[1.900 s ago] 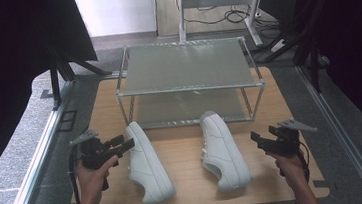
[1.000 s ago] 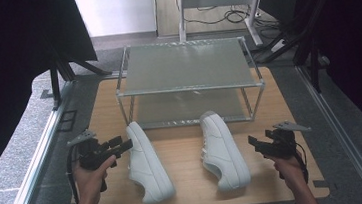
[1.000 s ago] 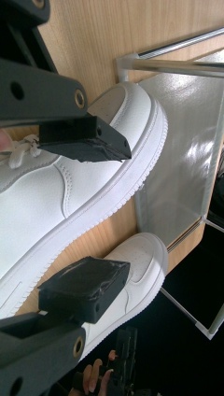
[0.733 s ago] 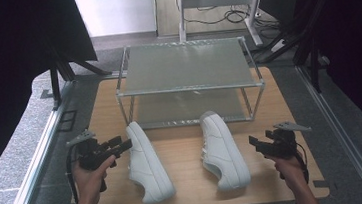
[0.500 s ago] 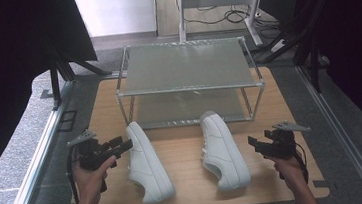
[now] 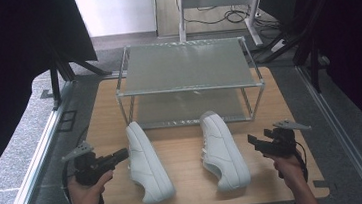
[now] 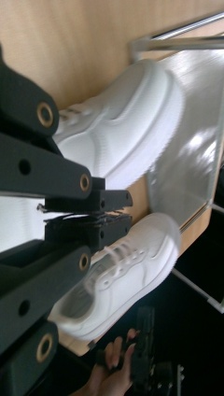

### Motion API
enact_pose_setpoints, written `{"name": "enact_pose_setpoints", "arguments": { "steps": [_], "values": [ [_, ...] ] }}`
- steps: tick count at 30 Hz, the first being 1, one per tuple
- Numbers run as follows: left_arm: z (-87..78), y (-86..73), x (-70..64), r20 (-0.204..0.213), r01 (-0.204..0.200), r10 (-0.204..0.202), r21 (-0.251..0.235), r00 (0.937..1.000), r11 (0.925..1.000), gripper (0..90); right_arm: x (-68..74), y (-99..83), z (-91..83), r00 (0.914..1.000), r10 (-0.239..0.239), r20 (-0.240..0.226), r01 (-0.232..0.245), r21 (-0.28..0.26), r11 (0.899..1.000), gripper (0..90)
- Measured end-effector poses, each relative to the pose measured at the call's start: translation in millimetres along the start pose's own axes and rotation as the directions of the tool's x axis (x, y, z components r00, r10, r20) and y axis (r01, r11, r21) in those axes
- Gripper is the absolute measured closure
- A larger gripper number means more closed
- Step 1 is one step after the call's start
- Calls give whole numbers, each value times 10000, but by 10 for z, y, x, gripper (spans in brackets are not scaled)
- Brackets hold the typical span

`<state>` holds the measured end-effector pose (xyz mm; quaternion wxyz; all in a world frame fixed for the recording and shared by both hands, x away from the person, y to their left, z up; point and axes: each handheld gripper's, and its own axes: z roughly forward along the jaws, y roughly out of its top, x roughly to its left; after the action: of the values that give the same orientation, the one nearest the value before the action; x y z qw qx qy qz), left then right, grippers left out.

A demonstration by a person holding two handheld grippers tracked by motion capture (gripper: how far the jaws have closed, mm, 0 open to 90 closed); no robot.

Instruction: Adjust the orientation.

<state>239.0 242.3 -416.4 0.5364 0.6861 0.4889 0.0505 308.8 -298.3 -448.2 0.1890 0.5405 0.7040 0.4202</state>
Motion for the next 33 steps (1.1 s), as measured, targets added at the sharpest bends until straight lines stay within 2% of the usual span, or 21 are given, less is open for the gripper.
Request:
{"name": "enact_pose_setpoints", "arguments": {
  "steps": [2, 7, 10, 13, 18, 25, 33],
  "values": [
    [-28, -62, 19, 117, 41, -43, 165, 9999, 9999, 893, -2, -5, 0, 10000, 27, 26, -27, -1, 10000, 267],
    [-70, -178, 20, -8, 18, -17, 648, 10000, 9979, 896, -28, 6, 6, 9990, 309, 311, -306, -82, 9995, 267],
    [-87, -225, 15, -92, -2, 10, 837, 10000, 9965, 896, -31, 4, -2, 9986, 365, 386, -362, -96, 9993, 267],
    [-97, -336, 6, -75, 82, -74, 1188, 9999, 9929, 896, -41, 1, -14, 9982, 441, 410, -436, -132, 9990, 267],
    [-50, -470, -26, -30, 49, -45, 1749, 10000, 9846, 894, -63, 2, -17, 9976, 537, 437, -530, -168, 9985, 267],
    [-1, -611, -28, 36, 322, -335, 1914, 9994, 9810, 884, -81, 1, -23, 9956, 715, 598, -703, -226, 9973, 267],
    [174, -705, -93, 132, 125, -165, 2599, 9998, 9655, 880, -83, -10, -4, 9952, 736, 640, -728, -147, 9972, 267]
  ]
}}
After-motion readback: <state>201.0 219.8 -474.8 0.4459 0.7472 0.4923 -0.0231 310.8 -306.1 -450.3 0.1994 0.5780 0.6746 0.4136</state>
